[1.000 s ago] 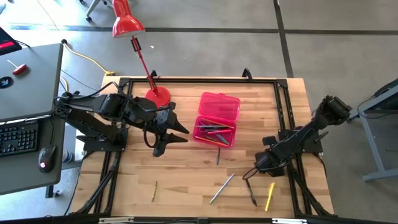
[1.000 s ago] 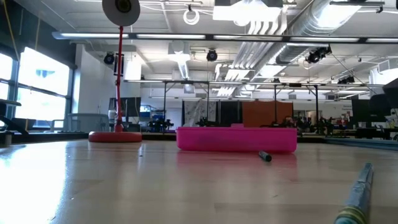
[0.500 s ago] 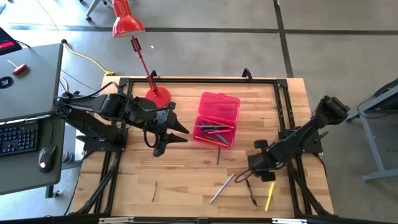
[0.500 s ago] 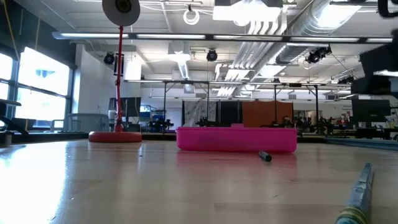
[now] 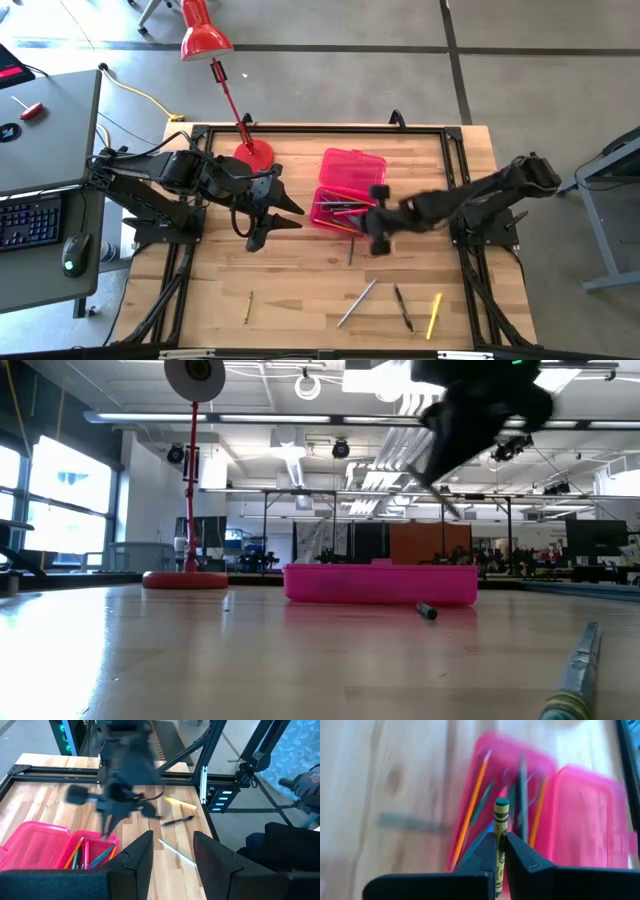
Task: Pick & place school supplies into a supply box
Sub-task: Put the right green crayon into the red supply box, then put the dark green crayon into the red supply box
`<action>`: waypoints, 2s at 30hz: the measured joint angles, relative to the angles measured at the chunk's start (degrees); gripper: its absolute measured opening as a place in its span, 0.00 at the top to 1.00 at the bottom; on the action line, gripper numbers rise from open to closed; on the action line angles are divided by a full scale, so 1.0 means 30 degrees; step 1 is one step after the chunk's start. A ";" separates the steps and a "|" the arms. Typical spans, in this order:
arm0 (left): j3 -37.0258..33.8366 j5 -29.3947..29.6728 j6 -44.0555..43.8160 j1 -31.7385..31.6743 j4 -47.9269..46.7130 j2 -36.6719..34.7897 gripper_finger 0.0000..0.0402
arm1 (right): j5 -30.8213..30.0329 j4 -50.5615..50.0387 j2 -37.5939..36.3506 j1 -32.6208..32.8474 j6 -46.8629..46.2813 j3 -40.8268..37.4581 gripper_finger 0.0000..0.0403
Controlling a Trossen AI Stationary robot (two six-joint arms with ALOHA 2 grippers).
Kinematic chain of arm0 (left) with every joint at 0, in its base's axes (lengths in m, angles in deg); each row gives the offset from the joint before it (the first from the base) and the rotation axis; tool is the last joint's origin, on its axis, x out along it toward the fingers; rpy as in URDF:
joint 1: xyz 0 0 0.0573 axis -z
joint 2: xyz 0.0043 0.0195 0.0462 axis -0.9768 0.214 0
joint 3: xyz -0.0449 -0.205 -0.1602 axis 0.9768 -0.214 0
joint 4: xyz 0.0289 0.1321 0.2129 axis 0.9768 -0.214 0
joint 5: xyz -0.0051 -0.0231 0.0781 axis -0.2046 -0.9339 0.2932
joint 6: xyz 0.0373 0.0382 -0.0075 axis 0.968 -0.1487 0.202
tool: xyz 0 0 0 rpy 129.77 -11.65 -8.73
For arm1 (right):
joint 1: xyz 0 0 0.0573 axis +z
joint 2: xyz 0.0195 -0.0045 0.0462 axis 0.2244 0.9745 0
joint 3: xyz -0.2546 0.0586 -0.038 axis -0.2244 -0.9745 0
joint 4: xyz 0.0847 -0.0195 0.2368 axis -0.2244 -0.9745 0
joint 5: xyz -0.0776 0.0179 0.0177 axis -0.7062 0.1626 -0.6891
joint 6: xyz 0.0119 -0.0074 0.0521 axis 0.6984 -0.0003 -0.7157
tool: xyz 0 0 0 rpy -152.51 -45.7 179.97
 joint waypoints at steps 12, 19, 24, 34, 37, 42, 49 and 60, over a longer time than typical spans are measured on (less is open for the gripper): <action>-0.0007 0.0000 0.0000 0.0000 -0.0437 0.0000 0.57 | 0.1842 0.1518 0.4699 -0.2716 0.1584 -0.0097 0.99; -0.0007 0.0000 0.0000 0.0000 -0.0582 0.0000 0.57 | 0.1695 0.1918 0.6166 -0.2695 0.3673 -0.0097 0.94; -0.0003 0.0000 0.0000 0.0000 -0.0848 0.0000 0.57 | 0.1719 0.2535 0.6190 -0.2680 0.3753 0.0271 0.85; -0.0007 0.0000 -0.0007 0.0000 -0.1015 0.0000 0.57 | 0.3540 0.0156 0.6190 -0.1496 0.4038 0.3430 0.77; 0.0000 0.0000 -0.0138 0.0000 -0.1020 0.0000 0.57 | 0.4336 0.0466 0.6182 -0.0181 0.6030 0.3699 0.77; -0.0004 0.0000 -0.0138 0.0000 -0.1015 0.0000 0.57 | 0.4725 0.0540 0.6182 0.1903 1.0742 0.3088 0.77; -0.0007 0.0000 -0.0160 0.0000 -0.1014 0.0000 0.57 | 0.5392 0.2841 0.6182 0.2780 1.1741 0.1098 0.77; -0.0007 0.0000 -0.0211 0.0000 -0.1005 0.0000 0.57 | 0.8261 0.4568 0.7642 0.1035 1.2968 0.0552 0.77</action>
